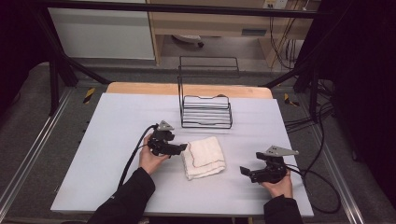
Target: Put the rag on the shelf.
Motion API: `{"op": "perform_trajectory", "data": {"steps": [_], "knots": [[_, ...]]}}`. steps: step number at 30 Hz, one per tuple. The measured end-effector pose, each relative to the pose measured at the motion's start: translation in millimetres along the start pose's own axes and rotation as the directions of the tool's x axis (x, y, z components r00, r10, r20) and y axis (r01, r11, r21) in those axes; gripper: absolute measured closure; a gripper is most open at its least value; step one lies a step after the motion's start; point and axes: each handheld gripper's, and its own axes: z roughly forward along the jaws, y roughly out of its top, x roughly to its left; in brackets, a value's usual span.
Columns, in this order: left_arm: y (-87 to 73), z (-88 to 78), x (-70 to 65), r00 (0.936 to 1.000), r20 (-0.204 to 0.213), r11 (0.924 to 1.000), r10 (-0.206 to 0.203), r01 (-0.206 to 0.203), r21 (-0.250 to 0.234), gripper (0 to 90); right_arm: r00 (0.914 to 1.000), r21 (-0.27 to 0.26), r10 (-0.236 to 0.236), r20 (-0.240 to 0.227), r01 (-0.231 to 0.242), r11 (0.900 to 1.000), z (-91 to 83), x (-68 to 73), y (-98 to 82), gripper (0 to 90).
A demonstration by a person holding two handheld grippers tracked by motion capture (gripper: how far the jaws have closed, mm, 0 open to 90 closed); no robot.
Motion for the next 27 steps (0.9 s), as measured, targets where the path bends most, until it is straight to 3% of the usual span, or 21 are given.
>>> {"op": "perform_trajectory", "data": {"steps": [13,20,24,27], "knots": [[-2.8,20.6,0.6,0.9992,0.039,0.9983,-0.005,0.003,0.058,63.4,1.0000,0.000,0.000,-0.002,0.000,1.000,0.2,0.1,0.0,0.4],[-3.7,22.5,1.9,0.9982,0.056,0.9976,-0.021,0.017,0.068,68.6,1.0000,0.000,0.003,-0.002,-0.003,1.000,0.3,0.3,0.2,0.4],[-3.1,20.8,1.4,0.9978,0.059,0.9968,-0.032,0.027,0.075,78.8,1.0000,0.003,0.002,-0.002,-0.002,1.000,0.8,0.6,0.3,0.4],[-2.8,18.7,-1.6,0.9985,0.047,0.9967,-0.029,0.025,0.077,81.4,1.0000,0.004,0.001,-0.002,-0.001,1.000,1.0,0.8,0.5,0.4]]}}
